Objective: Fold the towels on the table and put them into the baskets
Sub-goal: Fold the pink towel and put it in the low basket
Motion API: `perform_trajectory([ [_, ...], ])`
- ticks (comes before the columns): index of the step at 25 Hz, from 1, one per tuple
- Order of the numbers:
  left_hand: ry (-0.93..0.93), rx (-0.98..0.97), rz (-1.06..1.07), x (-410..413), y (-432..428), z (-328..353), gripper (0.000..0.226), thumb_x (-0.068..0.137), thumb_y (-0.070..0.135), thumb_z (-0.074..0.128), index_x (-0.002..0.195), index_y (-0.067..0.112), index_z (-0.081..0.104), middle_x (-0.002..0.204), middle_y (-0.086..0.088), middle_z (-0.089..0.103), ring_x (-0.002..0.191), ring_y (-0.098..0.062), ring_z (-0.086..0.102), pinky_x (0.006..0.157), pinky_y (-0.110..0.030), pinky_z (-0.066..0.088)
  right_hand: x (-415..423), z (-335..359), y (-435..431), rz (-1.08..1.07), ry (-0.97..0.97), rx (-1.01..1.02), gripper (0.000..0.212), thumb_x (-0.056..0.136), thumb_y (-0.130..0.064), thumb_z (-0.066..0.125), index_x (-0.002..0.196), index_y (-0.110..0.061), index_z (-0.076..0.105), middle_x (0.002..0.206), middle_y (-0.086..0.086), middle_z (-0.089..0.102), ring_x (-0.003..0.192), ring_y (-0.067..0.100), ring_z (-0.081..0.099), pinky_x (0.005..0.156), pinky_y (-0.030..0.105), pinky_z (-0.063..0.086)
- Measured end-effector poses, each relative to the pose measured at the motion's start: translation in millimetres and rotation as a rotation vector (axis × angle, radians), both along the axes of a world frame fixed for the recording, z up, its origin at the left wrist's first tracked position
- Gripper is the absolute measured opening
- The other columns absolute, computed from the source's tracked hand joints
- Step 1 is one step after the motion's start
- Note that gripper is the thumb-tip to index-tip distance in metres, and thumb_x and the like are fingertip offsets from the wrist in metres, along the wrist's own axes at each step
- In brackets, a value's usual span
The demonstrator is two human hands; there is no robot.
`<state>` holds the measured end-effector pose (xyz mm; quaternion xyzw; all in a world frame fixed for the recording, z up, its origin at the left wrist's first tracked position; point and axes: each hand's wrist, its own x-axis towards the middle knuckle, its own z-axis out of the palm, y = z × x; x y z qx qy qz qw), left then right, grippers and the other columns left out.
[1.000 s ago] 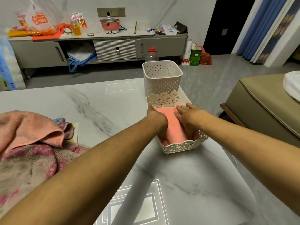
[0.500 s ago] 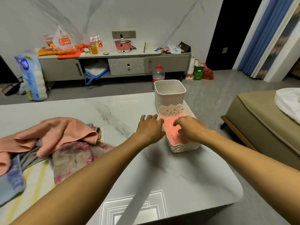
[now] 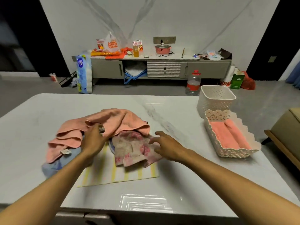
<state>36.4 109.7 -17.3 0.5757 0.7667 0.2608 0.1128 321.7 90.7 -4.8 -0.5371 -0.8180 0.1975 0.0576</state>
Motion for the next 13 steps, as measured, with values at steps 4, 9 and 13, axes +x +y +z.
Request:
perform_trajectory([
  [4,0.053,-0.062,0.290,-92,11,-25,0.058,0.081,0.021,0.069,0.133,0.005,0.048,0.131,-0.025,0.054,0.119,-0.045,0.050,0.096,-0.049,0.043,-104,-15,34,0.212,0.087,0.215,0.043,0.089,-0.020,0.052,0.131,-0.026,0.058,0.136,0.006,0.051,0.119,0.028,0.052,0.088,0.035,0.044],
  [9,0.014,-0.014,0.395,-147,30,-41,0.062,0.083,0.036,0.062,0.138,0.015,0.042,0.137,-0.022,0.042,0.125,-0.043,0.040,0.103,-0.048,0.036,-203,-46,78,0.244,-0.293,0.336,0.046,0.096,-0.037,0.050,0.141,-0.029,0.048,0.133,0.017,0.043,0.122,0.039,0.040,0.093,0.043,0.039],
  [13,-0.124,-0.039,0.405,-162,36,-46,0.039,0.088,0.037,0.054,0.126,0.033,0.056,0.131,-0.012,0.056,0.114,-0.039,0.055,0.094,-0.040,0.043,-223,-46,84,0.135,-0.338,0.316,0.034,0.096,-0.019,0.046,0.127,-0.014,0.061,0.125,0.018,0.051,0.118,0.039,0.045,0.085,0.042,0.043],
])
